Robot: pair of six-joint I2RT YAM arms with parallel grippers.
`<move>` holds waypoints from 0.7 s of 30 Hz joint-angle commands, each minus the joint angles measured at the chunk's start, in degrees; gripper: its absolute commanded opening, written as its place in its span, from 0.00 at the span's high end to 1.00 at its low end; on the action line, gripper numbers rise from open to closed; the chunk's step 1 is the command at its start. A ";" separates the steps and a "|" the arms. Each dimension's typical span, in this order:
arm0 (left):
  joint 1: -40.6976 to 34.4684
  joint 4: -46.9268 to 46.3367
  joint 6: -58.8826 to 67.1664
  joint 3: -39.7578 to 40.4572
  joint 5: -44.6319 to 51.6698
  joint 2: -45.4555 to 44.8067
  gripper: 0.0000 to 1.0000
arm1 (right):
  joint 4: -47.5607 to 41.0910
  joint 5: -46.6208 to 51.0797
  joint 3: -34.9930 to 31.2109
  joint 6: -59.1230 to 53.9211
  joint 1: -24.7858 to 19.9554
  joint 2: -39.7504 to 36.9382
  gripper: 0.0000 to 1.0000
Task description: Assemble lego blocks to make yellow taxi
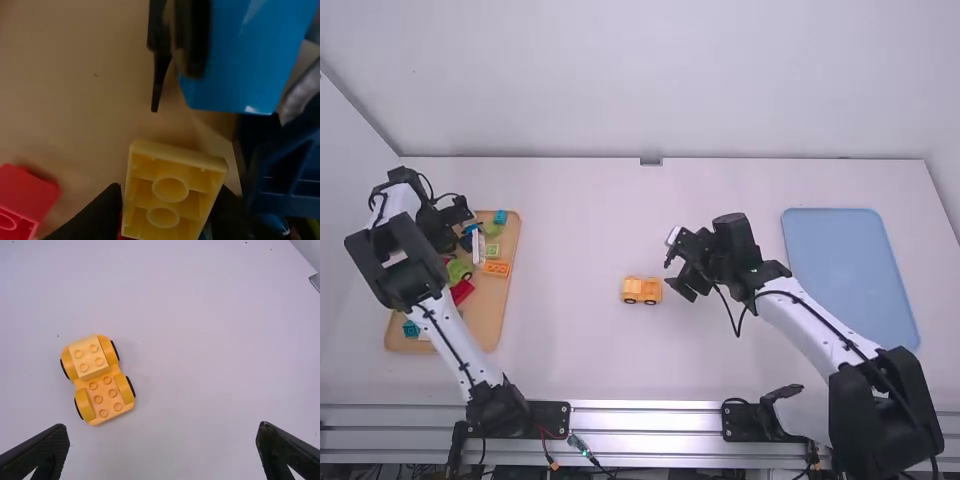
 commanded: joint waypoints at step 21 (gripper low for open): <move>-0.28 -9.22 -6.29 7.43 2.69 -0.31 0.70 | 0.02 -0.96 1.64 0.42 -0.11 -0.94 0.01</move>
